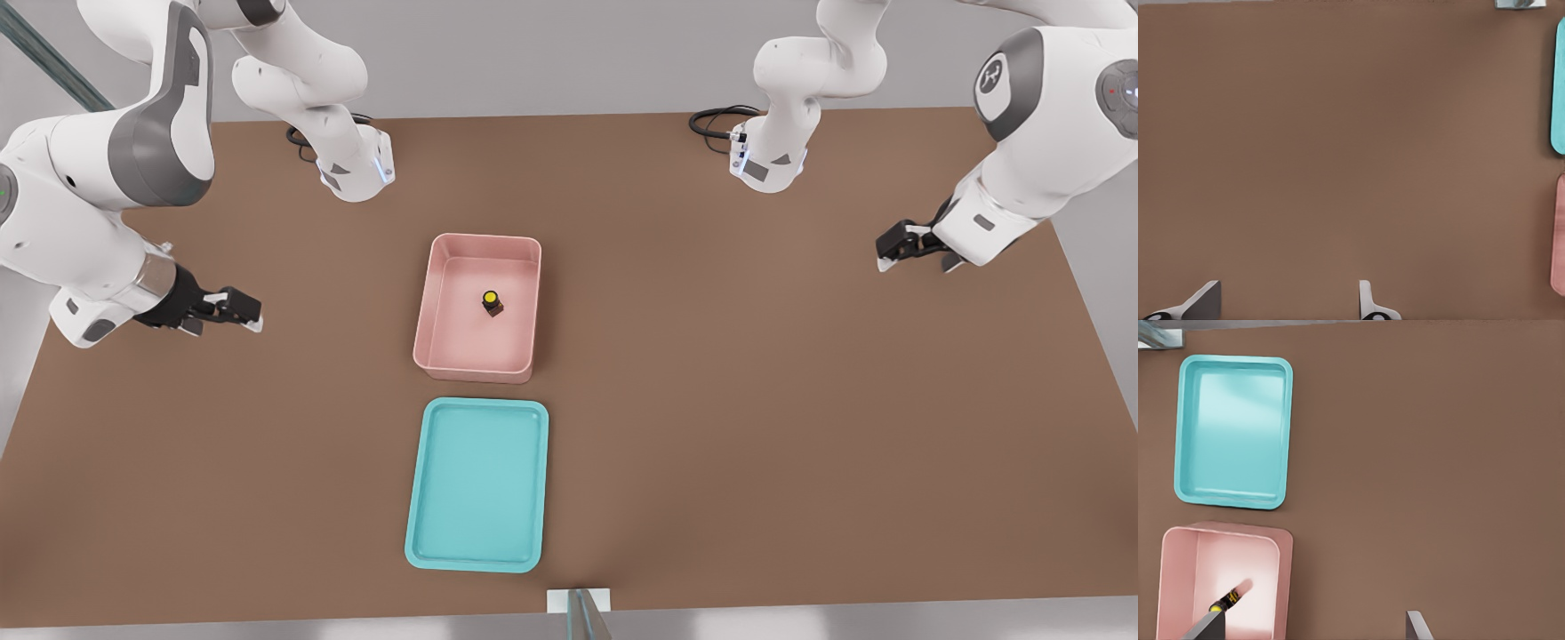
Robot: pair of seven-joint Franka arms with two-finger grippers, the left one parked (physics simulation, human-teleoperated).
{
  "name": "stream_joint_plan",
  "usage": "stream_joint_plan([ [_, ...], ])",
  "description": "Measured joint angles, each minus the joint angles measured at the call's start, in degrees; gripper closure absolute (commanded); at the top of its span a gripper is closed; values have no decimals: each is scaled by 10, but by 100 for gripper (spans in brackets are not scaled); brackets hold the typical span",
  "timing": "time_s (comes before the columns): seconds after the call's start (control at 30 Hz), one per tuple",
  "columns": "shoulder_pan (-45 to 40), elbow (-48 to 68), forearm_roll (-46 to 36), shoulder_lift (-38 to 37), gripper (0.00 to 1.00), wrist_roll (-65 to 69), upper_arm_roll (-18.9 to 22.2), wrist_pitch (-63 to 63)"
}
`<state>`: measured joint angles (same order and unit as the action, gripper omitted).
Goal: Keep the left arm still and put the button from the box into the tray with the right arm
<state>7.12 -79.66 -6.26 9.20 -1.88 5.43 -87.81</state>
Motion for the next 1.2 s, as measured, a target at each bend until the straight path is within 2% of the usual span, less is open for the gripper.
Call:
stream_joint_plan([
  [0.1, 5, 7, 1, 5, 0, -2, 0, -6],
  [0.13, 30, 19, -1, 11, 0, -3, -3, -7],
  [0.23, 266, 82, 12, 81, 0, -17, -11, -27],
  [0.33, 405, 83, -4, 121, 0, -62, -13, -48],
  [0.43, 492, -30, -11, 115, 0, -139, -6, -89],
  [0.53, 563, -154, -10, 100, 0, -208, 61, -158],
  [0.67, 613, -304, -25, 75, 0, -267, 128, -274],
  [0.83, 640, -443, -49, 44, 0, -334, 177, -418],
  [1.07, 630, -509, -55, 30, 1, -346, 208, -542],
  [1.2, 628, -525, -56, 59, 1, -338, 210, -592],
])
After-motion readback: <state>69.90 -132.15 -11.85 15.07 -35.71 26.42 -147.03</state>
